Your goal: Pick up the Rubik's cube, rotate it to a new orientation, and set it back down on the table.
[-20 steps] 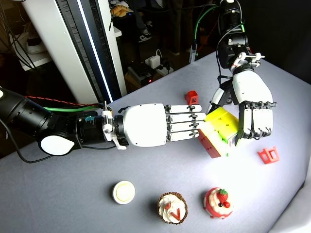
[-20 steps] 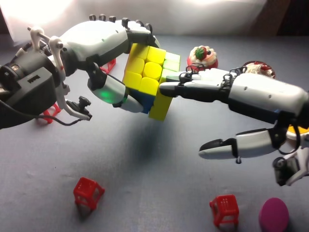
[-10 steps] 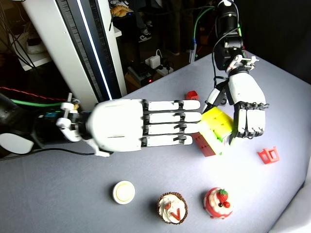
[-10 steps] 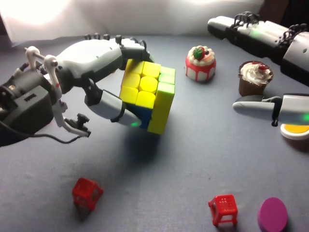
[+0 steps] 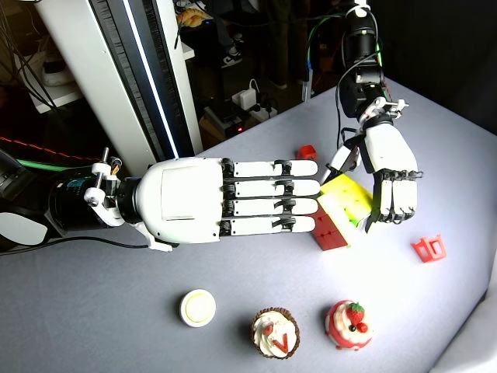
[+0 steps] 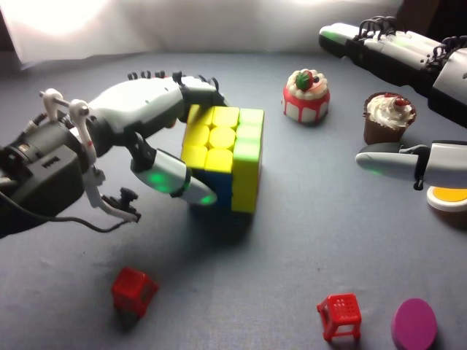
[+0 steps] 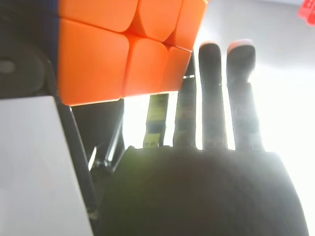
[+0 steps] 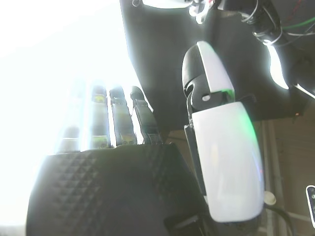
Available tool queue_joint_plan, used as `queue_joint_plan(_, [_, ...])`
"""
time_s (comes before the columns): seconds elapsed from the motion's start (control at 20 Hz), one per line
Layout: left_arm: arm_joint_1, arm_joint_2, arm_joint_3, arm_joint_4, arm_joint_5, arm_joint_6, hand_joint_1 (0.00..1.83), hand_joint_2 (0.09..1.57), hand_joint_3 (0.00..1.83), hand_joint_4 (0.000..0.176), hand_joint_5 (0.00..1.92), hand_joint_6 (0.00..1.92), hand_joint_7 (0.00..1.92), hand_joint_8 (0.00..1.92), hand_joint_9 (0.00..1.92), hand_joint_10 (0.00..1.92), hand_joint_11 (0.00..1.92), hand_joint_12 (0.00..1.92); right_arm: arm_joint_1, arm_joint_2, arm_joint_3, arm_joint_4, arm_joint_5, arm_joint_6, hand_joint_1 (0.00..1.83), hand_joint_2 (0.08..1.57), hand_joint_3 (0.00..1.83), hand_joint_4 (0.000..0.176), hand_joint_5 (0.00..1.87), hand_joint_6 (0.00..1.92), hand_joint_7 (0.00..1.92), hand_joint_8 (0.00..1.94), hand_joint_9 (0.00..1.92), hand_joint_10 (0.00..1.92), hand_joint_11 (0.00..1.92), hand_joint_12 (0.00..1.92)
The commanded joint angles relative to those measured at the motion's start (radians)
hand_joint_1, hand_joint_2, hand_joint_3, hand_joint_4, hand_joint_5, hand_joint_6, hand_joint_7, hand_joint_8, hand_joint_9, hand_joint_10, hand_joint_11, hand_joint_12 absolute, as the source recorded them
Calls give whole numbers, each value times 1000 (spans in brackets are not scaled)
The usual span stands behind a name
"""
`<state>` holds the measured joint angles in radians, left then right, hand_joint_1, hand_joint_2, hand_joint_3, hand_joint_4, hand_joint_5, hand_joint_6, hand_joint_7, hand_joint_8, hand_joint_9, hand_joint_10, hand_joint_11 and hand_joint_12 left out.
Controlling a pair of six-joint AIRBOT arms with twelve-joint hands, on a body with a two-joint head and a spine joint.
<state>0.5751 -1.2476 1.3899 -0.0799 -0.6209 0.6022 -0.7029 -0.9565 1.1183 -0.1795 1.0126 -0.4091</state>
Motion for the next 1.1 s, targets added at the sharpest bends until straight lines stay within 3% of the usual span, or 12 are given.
queue_joint_plan(0.0, [0,-1,9,-4,-103,-10,959,1283,1,0,671,1452,376,1334,199,1739,340,1921,4,7,-1,27,123,3,799,1193,0,0,0,0,12,3,74,25,0,371])
queue_joint_plan(0.55, [10,-21,17,65,-69,-48,959,1283,0,0,671,1452,376,1333,199,1739,340,1921,-6,7,1,30,116,3,772,1200,4,0,0,0,26,1,98,4,0,427])
queue_joint_plan(0.6, [10,-20,16,69,-73,-50,902,1080,0,0,133,569,110,805,39,1263,67,1921,-8,7,1,31,115,3,771,1198,2,0,0,0,25,0,100,5,0,426])
queue_joint_plan(0.65, [8,-18,13,73,-74,-50,781,962,0,7,26,113,21,160,7,403,13,1827,-8,7,2,32,115,3,777,1204,2,0,0,0,13,2,83,6,0,377])
queue_joint_plan(0.7, [8,-16,11,75,-78,-50,717,963,0,56,4,22,3,31,1,80,2,1657,-9,8,2,33,115,3,777,1204,1,0,0,0,10,2,79,6,0,367])
queue_joint_plan(0.75, [6,-9,5,79,-88,-48,694,945,0,117,0,4,0,5,0,15,0,1622,-11,8,2,34,114,3,784,1202,1,0,0,0,2,0,71,3,0,268])
queue_joint_plan(0.8, [5,-3,-1,79,-95,-42,695,921,0,133,0,0,0,0,0,2,0,1614,-12,8,3,34,114,3,806,1193,0,0,0,0,3,1,81,6,0,336])
queue_joint_plan(0.85, [2,5,-10,80,-102,-31,654,867,0,144,0,0,0,0,0,0,0,1860,-12,9,3,35,114,3,811,1192,0,0,0,0,5,1,77,4,0,349])
queue_joint_plan(0.9, [0,11,-18,83,-110,-25,622,818,0,160,0,0,0,0,0,0,0,1909,-13,9,3,36,114,3,816,1190,0,0,0,0,9,1,69,2,0,292])
queue_joint_plan(0.95, [-2,18,-24,87,-121,-24,594,844,4,156,0,0,0,0,0,0,0,1919,-13,9,3,36,113,3,820,1188,0,0,0,0,10,1,67,1,0,252])
queue_joint_plan(1.0, [-6,26,-29,91,-130,-23,570,875,17,172,0,0,0,0,0,0,0,1921,-14,10,2,38,113,3,810,1183,0,0,0,0,18,2,71,2,0,275])
queue_joint_plan(1.05, [-5,35,-36,92,-145,-23,571,878,17,160,0,0,0,0,0,0,0,1921,-15,11,2,38,113,3,825,1180,0,0,0,0,16,0,75,3,0,313])
